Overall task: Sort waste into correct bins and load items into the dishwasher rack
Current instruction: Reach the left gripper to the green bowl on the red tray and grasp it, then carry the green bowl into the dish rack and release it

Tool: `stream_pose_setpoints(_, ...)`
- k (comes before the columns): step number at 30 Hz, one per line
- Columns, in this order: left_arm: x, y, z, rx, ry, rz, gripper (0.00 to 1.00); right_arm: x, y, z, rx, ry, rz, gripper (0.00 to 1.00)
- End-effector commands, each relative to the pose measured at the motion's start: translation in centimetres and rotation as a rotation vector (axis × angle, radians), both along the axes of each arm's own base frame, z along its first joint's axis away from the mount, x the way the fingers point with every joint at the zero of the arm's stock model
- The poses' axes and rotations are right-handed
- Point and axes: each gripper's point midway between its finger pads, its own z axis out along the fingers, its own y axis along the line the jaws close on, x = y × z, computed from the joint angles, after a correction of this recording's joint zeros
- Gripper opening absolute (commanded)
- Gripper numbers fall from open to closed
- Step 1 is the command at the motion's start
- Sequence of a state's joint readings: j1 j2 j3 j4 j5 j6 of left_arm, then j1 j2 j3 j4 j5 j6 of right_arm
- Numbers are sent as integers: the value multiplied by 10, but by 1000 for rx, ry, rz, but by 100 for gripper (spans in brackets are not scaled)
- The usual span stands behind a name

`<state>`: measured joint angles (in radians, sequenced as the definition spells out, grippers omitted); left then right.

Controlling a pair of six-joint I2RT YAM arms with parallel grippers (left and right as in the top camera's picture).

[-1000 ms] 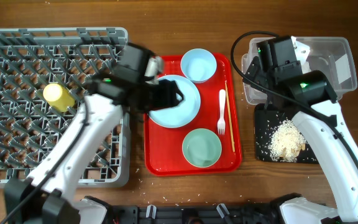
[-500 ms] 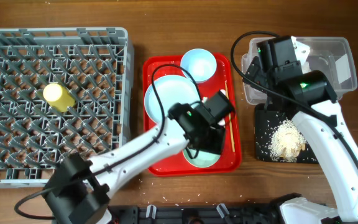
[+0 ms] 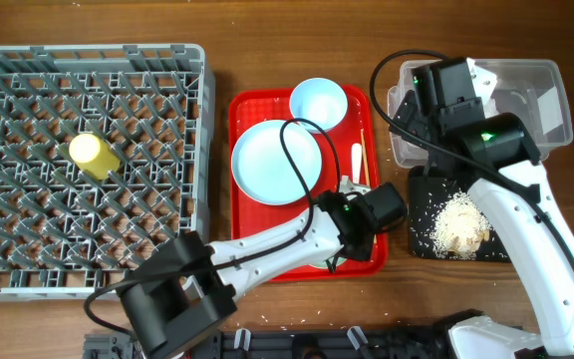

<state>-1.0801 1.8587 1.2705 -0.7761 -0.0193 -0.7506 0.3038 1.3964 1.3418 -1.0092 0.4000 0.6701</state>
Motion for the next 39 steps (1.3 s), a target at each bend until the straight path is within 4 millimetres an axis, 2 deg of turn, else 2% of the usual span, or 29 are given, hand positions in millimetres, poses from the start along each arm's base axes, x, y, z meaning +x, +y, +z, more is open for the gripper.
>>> stream_pose_setpoints(1, 1, 3, -14, 40, 1, 24, 39, 2, 0, 10, 18, -33, -11, 100)
stream_pose_setpoints(5, 0, 0, -15, 31, 3, 19, 37, 2, 0, 11, 18, -33, -10, 100)
stream_pose_setpoints(6, -1, 0, -15, 30, 3, 19, 33, 2, 0, 10, 18, -33, -11, 100)
stream_pose_setpoints(8, -1, 0, -15, 31, 3, 18, 17, 2, 0, 10, 18, -33, -11, 100)
stream_pose_setpoints(10, 0, 0, -15, 31, 3, 19, 14, 2, 0, 10, 18, -33, -10, 100)
stream_pose_setpoints(12, 0, 0, -15, 30, 3, 19, 4, 2, 0, 10, 18, -33, -10, 100)
stream_pose_setpoints(16, 2, 0, -9, 17, -3, 25, 4, 2, 0, 10, 18, -33, -10, 100)
stream_pose_setpoints(19, 12, 5, 22, -44, -32, 49, 4, 2, 0, 10, 18, -33, -11, 100)
stream_pose_setpoints(22, 28, 21, 71, -135, -83, 105, 4, 2, 0, 10, 18, -33, -10, 99)
stream_pose_setpoints(24, 42, 38, 111, -218, -142, 159, 4, 2, 0, 10, 18, -33, -10, 100)
stream_pose_setpoints(27, 56, 62, 157, -317, -221, 204, 4, 2, 0, 10, 18, -33, -10, 100)
stream_pose_setpoints(29, 67, 88, 189, -383, -287, 271, 4, 2, 0, 10, 18, -33, -11, 100)
stream_pose_setpoints(31, 74, 114, 212, -425, -333, 340, 4, 2, 0, 10, 18, -33, -11, 100)
stream_pose_setpoints(32, 76, 124, 218, -438, -339, 363, 4, 2, 0, 10, 18, -33, -11, 100)
stream_pose_setpoints(34, 82, 172, 231, -445, -368, 493, 4, 2, 0, 10, 18, -33, -11, 100)
stream_pose_setpoints(36, 86, 213, 232, -441, -354, 613, 4, 2, 0, 10, 18, -33, -11, 99)
stream_pose_setpoints(39, 95, 247, 235, -493, -338, 651, 4, 2, 0, 10, 18, -33, -10, 100)
